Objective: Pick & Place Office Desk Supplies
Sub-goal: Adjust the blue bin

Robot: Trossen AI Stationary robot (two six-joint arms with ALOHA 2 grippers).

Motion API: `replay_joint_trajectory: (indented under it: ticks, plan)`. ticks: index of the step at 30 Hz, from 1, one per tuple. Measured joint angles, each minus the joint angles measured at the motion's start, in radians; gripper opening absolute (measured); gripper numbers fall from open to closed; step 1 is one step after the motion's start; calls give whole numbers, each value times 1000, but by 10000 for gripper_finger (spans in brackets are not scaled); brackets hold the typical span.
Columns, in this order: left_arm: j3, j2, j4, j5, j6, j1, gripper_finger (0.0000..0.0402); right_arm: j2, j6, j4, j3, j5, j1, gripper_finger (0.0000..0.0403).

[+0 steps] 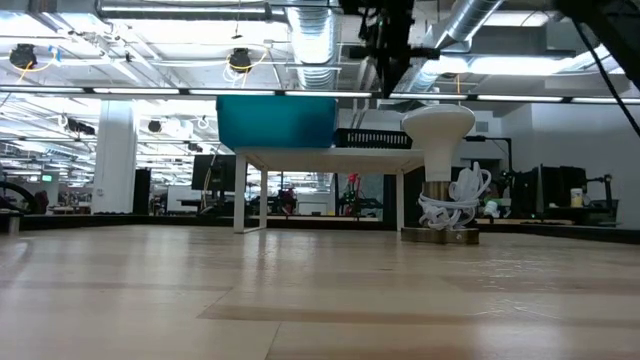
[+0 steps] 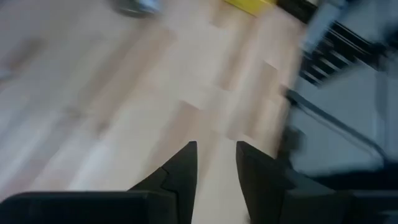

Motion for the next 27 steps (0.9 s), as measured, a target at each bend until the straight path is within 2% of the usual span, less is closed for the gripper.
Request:
replay_joint_trajectory:
  ticks: [6,11,13,15,19,23,27]
  plan:
    - [0,-6,-172,-118,-128,158,85,-102,0,-1,0,30,70,1]
    - [-1,-17,-484,-123,-134,408,40,-219,0,1,0,56,172,1]
    - [-2,-54,-510,-129,-70,525,17,-263,0,3,1,63,219,1]
    - [-24,-109,-404,-113,101,648,5,-299,10,7,1,79,269,1]
    - [-137,-195,-92,79,416,940,1,-351,62,8,1,144,379,1]
    - [-276,-227,104,294,563,1196,0,-385,147,-22,1,227,501,1]
    - [-386,-228,276,450,671,1361,0,-409,235,-66,2,287,623,1]
